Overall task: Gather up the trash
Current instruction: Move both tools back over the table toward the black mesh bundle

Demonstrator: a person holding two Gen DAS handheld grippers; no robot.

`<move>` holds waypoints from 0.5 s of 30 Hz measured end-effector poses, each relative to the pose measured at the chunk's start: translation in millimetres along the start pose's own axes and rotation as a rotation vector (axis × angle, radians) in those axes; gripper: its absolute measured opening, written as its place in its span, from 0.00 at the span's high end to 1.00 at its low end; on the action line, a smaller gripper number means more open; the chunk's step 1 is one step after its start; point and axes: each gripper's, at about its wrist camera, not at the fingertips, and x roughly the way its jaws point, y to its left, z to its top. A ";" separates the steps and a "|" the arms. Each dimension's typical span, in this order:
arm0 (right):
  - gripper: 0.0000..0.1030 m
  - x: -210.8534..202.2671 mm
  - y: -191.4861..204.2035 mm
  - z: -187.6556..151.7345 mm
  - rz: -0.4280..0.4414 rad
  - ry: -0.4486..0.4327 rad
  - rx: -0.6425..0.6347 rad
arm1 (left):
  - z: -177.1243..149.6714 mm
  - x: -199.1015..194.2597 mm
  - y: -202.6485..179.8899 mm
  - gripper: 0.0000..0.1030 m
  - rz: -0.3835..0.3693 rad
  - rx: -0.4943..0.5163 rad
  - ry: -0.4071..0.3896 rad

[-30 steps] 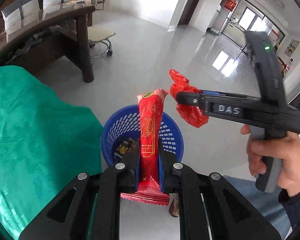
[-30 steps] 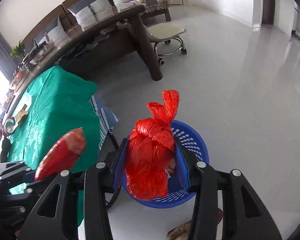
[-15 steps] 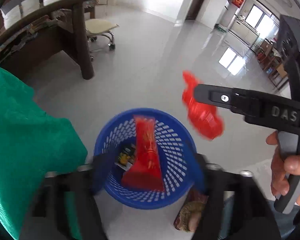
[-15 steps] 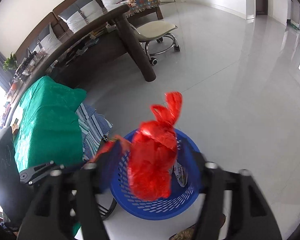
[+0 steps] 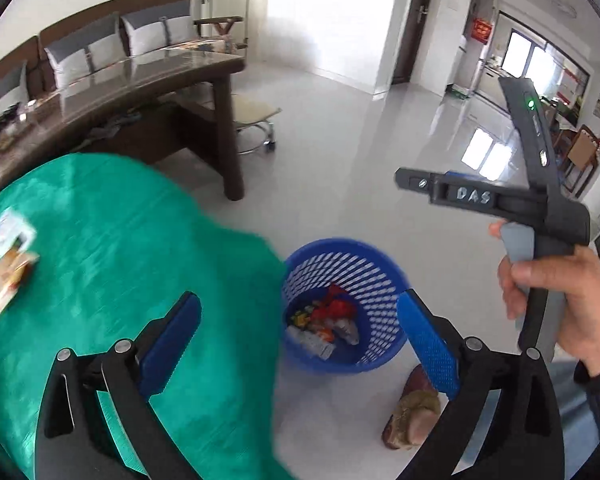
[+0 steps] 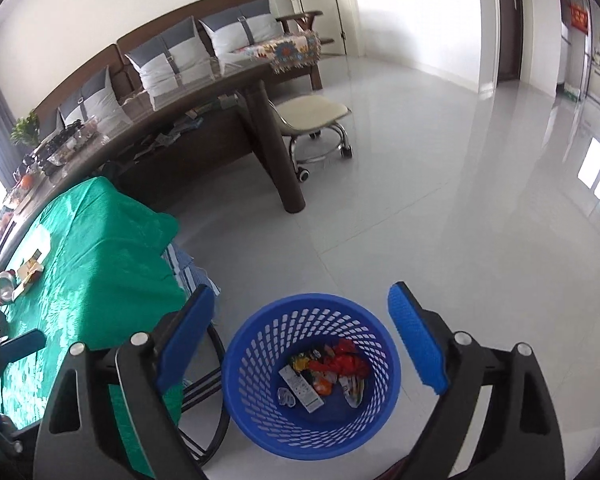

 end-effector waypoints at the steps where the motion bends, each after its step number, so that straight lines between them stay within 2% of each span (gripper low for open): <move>1: 0.07 -4.6 9.1 -3.1 0.003 -0.010 -0.011 | -10.4 -9.5 9.6 0.06 0.024 -0.006 0.003; 4: 0.06 -17.1 44.1 -15.3 0.040 -0.032 -0.072 | -44.7 -36.8 38.8 0.06 0.099 -0.033 0.017; 8: 0.06 -29.7 111.2 -42.5 0.100 -0.030 -0.207 | -88.3 -71.6 78.2 0.06 0.165 -0.061 0.035; 13: 0.06 -33.1 205.8 -74.5 0.250 0.065 -0.319 | -137.2 -119.2 130.0 0.06 0.249 -0.076 0.063; 15: 0.06 -30.1 243.5 -83.1 0.281 0.097 -0.368 | -151.7 -136.3 149.4 0.06 0.270 -0.092 0.060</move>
